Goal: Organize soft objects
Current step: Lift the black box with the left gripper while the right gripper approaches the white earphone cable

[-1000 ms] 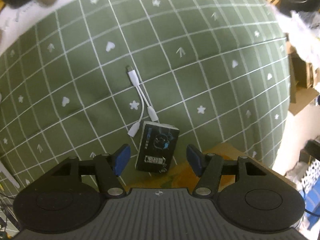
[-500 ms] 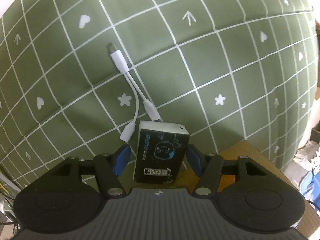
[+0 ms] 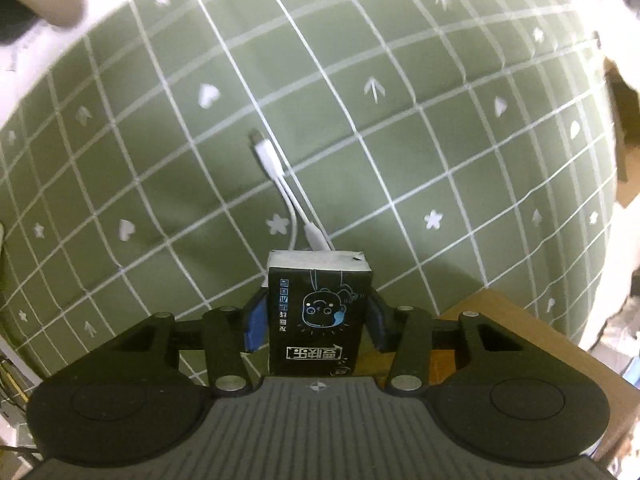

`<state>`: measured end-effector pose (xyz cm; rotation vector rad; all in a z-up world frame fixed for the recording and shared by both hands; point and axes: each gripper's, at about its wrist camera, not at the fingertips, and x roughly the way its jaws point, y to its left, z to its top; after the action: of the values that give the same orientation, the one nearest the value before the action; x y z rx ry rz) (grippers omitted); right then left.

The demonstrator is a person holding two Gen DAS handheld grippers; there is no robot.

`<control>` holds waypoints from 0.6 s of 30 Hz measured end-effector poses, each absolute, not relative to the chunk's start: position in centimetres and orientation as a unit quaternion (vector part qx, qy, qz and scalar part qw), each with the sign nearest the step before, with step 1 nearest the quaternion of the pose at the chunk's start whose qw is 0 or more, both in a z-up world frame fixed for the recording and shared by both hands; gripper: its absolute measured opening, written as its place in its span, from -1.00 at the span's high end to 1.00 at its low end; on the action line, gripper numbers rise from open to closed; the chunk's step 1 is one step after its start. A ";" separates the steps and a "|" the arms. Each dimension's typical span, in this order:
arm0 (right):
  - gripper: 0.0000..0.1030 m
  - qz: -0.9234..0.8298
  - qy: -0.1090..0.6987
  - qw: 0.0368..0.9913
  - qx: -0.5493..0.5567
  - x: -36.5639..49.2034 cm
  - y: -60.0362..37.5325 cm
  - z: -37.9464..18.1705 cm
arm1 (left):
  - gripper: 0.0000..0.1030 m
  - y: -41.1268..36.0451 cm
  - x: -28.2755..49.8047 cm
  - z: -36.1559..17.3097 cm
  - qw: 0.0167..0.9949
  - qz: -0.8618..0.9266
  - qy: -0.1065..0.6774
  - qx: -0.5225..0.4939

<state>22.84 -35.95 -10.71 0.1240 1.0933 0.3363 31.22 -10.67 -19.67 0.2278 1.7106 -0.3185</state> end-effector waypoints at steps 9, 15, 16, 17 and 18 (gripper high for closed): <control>-1.00 0.200 0.510 0.836 0.041 24.3 -33.2 -10.5 | 0.09 -5.8 29.7 -12.2 0.749 -0.148 0.644 0.042; -1.00 0.234 0.498 0.835 0.011 26.0 -30.7 -10.9 | 0.09 -2.3 26.8 -7.3 0.823 -0.121 0.554 -0.028; -1.00 0.239 0.496 0.835 0.008 26.3 -30.3 -11.1 | 0.09 -1.7 26.0 -6.6 0.834 -0.116 0.538 -0.040; -1.00 0.244 0.494 0.835 0.007 26.7 -30.0 -11.2 | 0.09 -1.1 25.3 -6.0 0.844 -0.112 0.522 -0.051; -1.00 0.252 0.491 0.834 0.007 27.1 -29.6 -11.4 | 0.09 -0.6 24.7 -5.5 0.852 -0.109 0.509 -0.061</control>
<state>27.13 -29.57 -11.39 0.0151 1.0414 0.5335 24.71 -0.61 -5.46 -0.1277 1.0712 -0.2295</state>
